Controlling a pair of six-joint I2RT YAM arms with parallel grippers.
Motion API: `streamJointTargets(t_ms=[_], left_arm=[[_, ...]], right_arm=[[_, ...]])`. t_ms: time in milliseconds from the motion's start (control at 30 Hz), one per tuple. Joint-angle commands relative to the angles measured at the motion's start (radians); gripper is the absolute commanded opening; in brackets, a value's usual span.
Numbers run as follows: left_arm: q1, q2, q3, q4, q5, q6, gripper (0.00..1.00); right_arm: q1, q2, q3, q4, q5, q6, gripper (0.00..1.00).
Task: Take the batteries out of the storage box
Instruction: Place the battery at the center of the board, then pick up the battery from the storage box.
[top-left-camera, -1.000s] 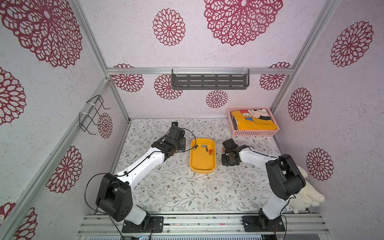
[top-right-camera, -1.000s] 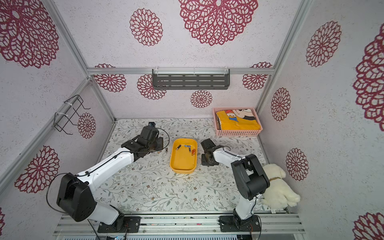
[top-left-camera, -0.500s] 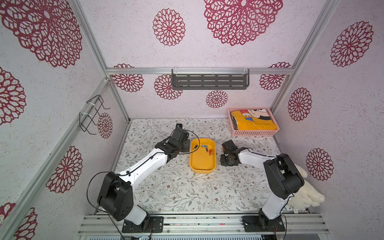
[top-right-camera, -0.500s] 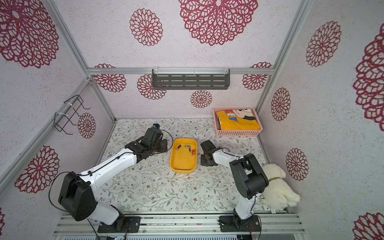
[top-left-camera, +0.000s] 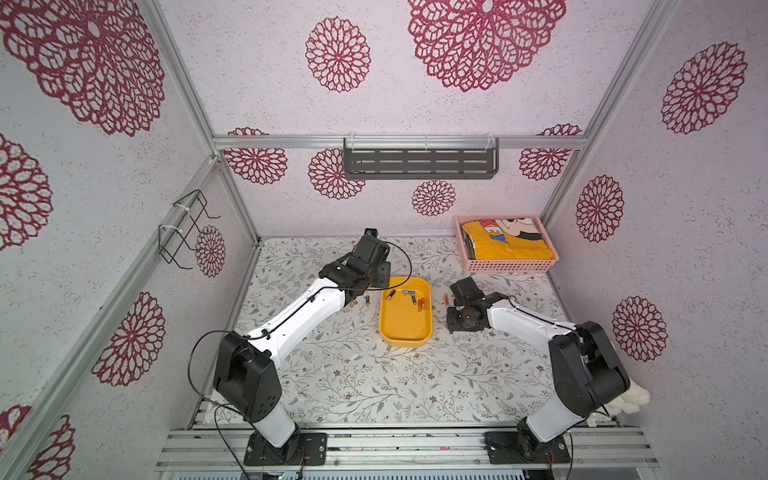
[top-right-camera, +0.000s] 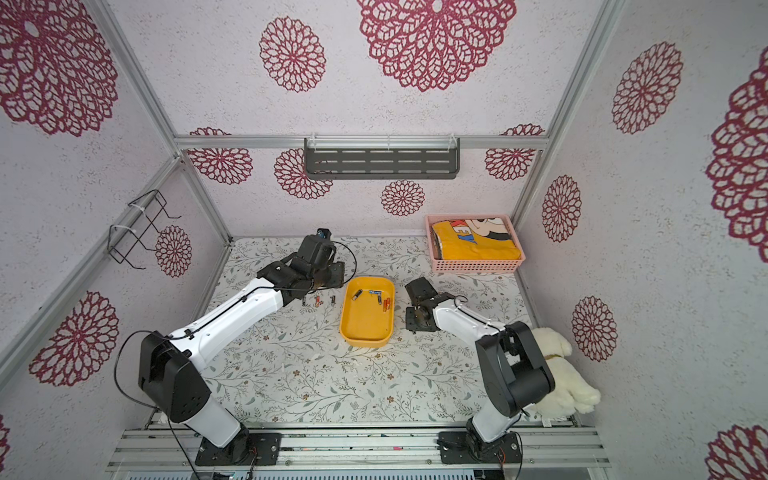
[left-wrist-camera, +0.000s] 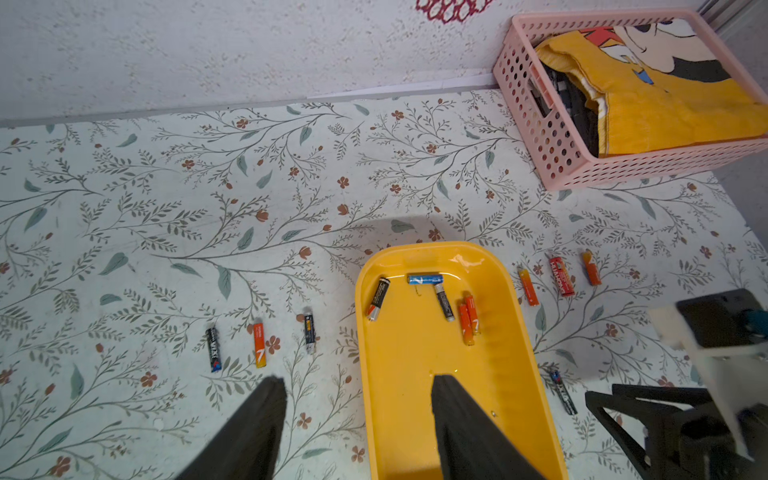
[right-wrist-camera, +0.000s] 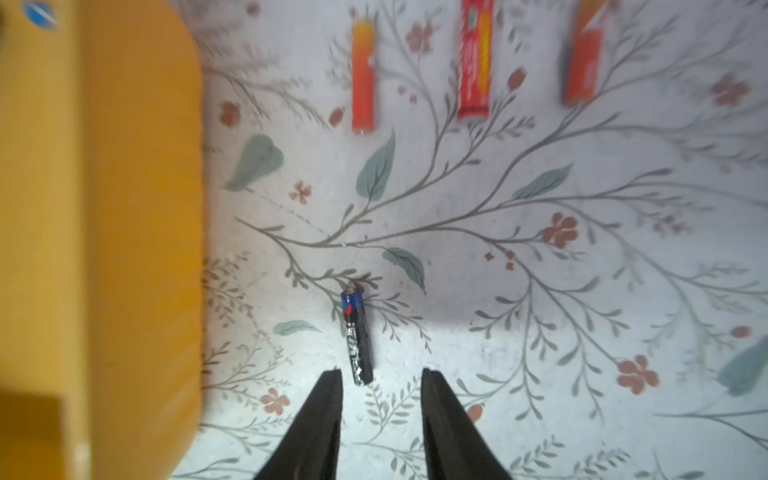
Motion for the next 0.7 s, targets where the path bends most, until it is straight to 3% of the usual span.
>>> streamJointTargets(t_ms=[0,67,367,500,667], left_arm=[[-0.028,0.137,0.137,-0.141,0.032,-0.004,0.56],[-0.054,0.231,0.239,-0.197,0.026,-0.002,0.51],[-0.119,0.615,0.655,-0.454,0.005,-0.027,0.48],[-0.116,0.710,0.744,-0.529,-0.037,-0.034,0.49],[-0.100,0.748,0.741,-0.521,-0.055,-0.021,0.49]], right_arm=[[-0.011,-0.150,-0.017,0.089,0.057,-0.031,0.40],[-0.015,-0.208,-0.058,0.164,0.056,-0.037,0.40],[-0.014,-0.317,-0.154,0.350,0.057,-0.023,0.40],[-0.014,-0.323,-0.155,0.355,0.068,-0.034,0.41],[-0.014,-0.333,-0.175,0.363,0.078,-0.042,0.40]])
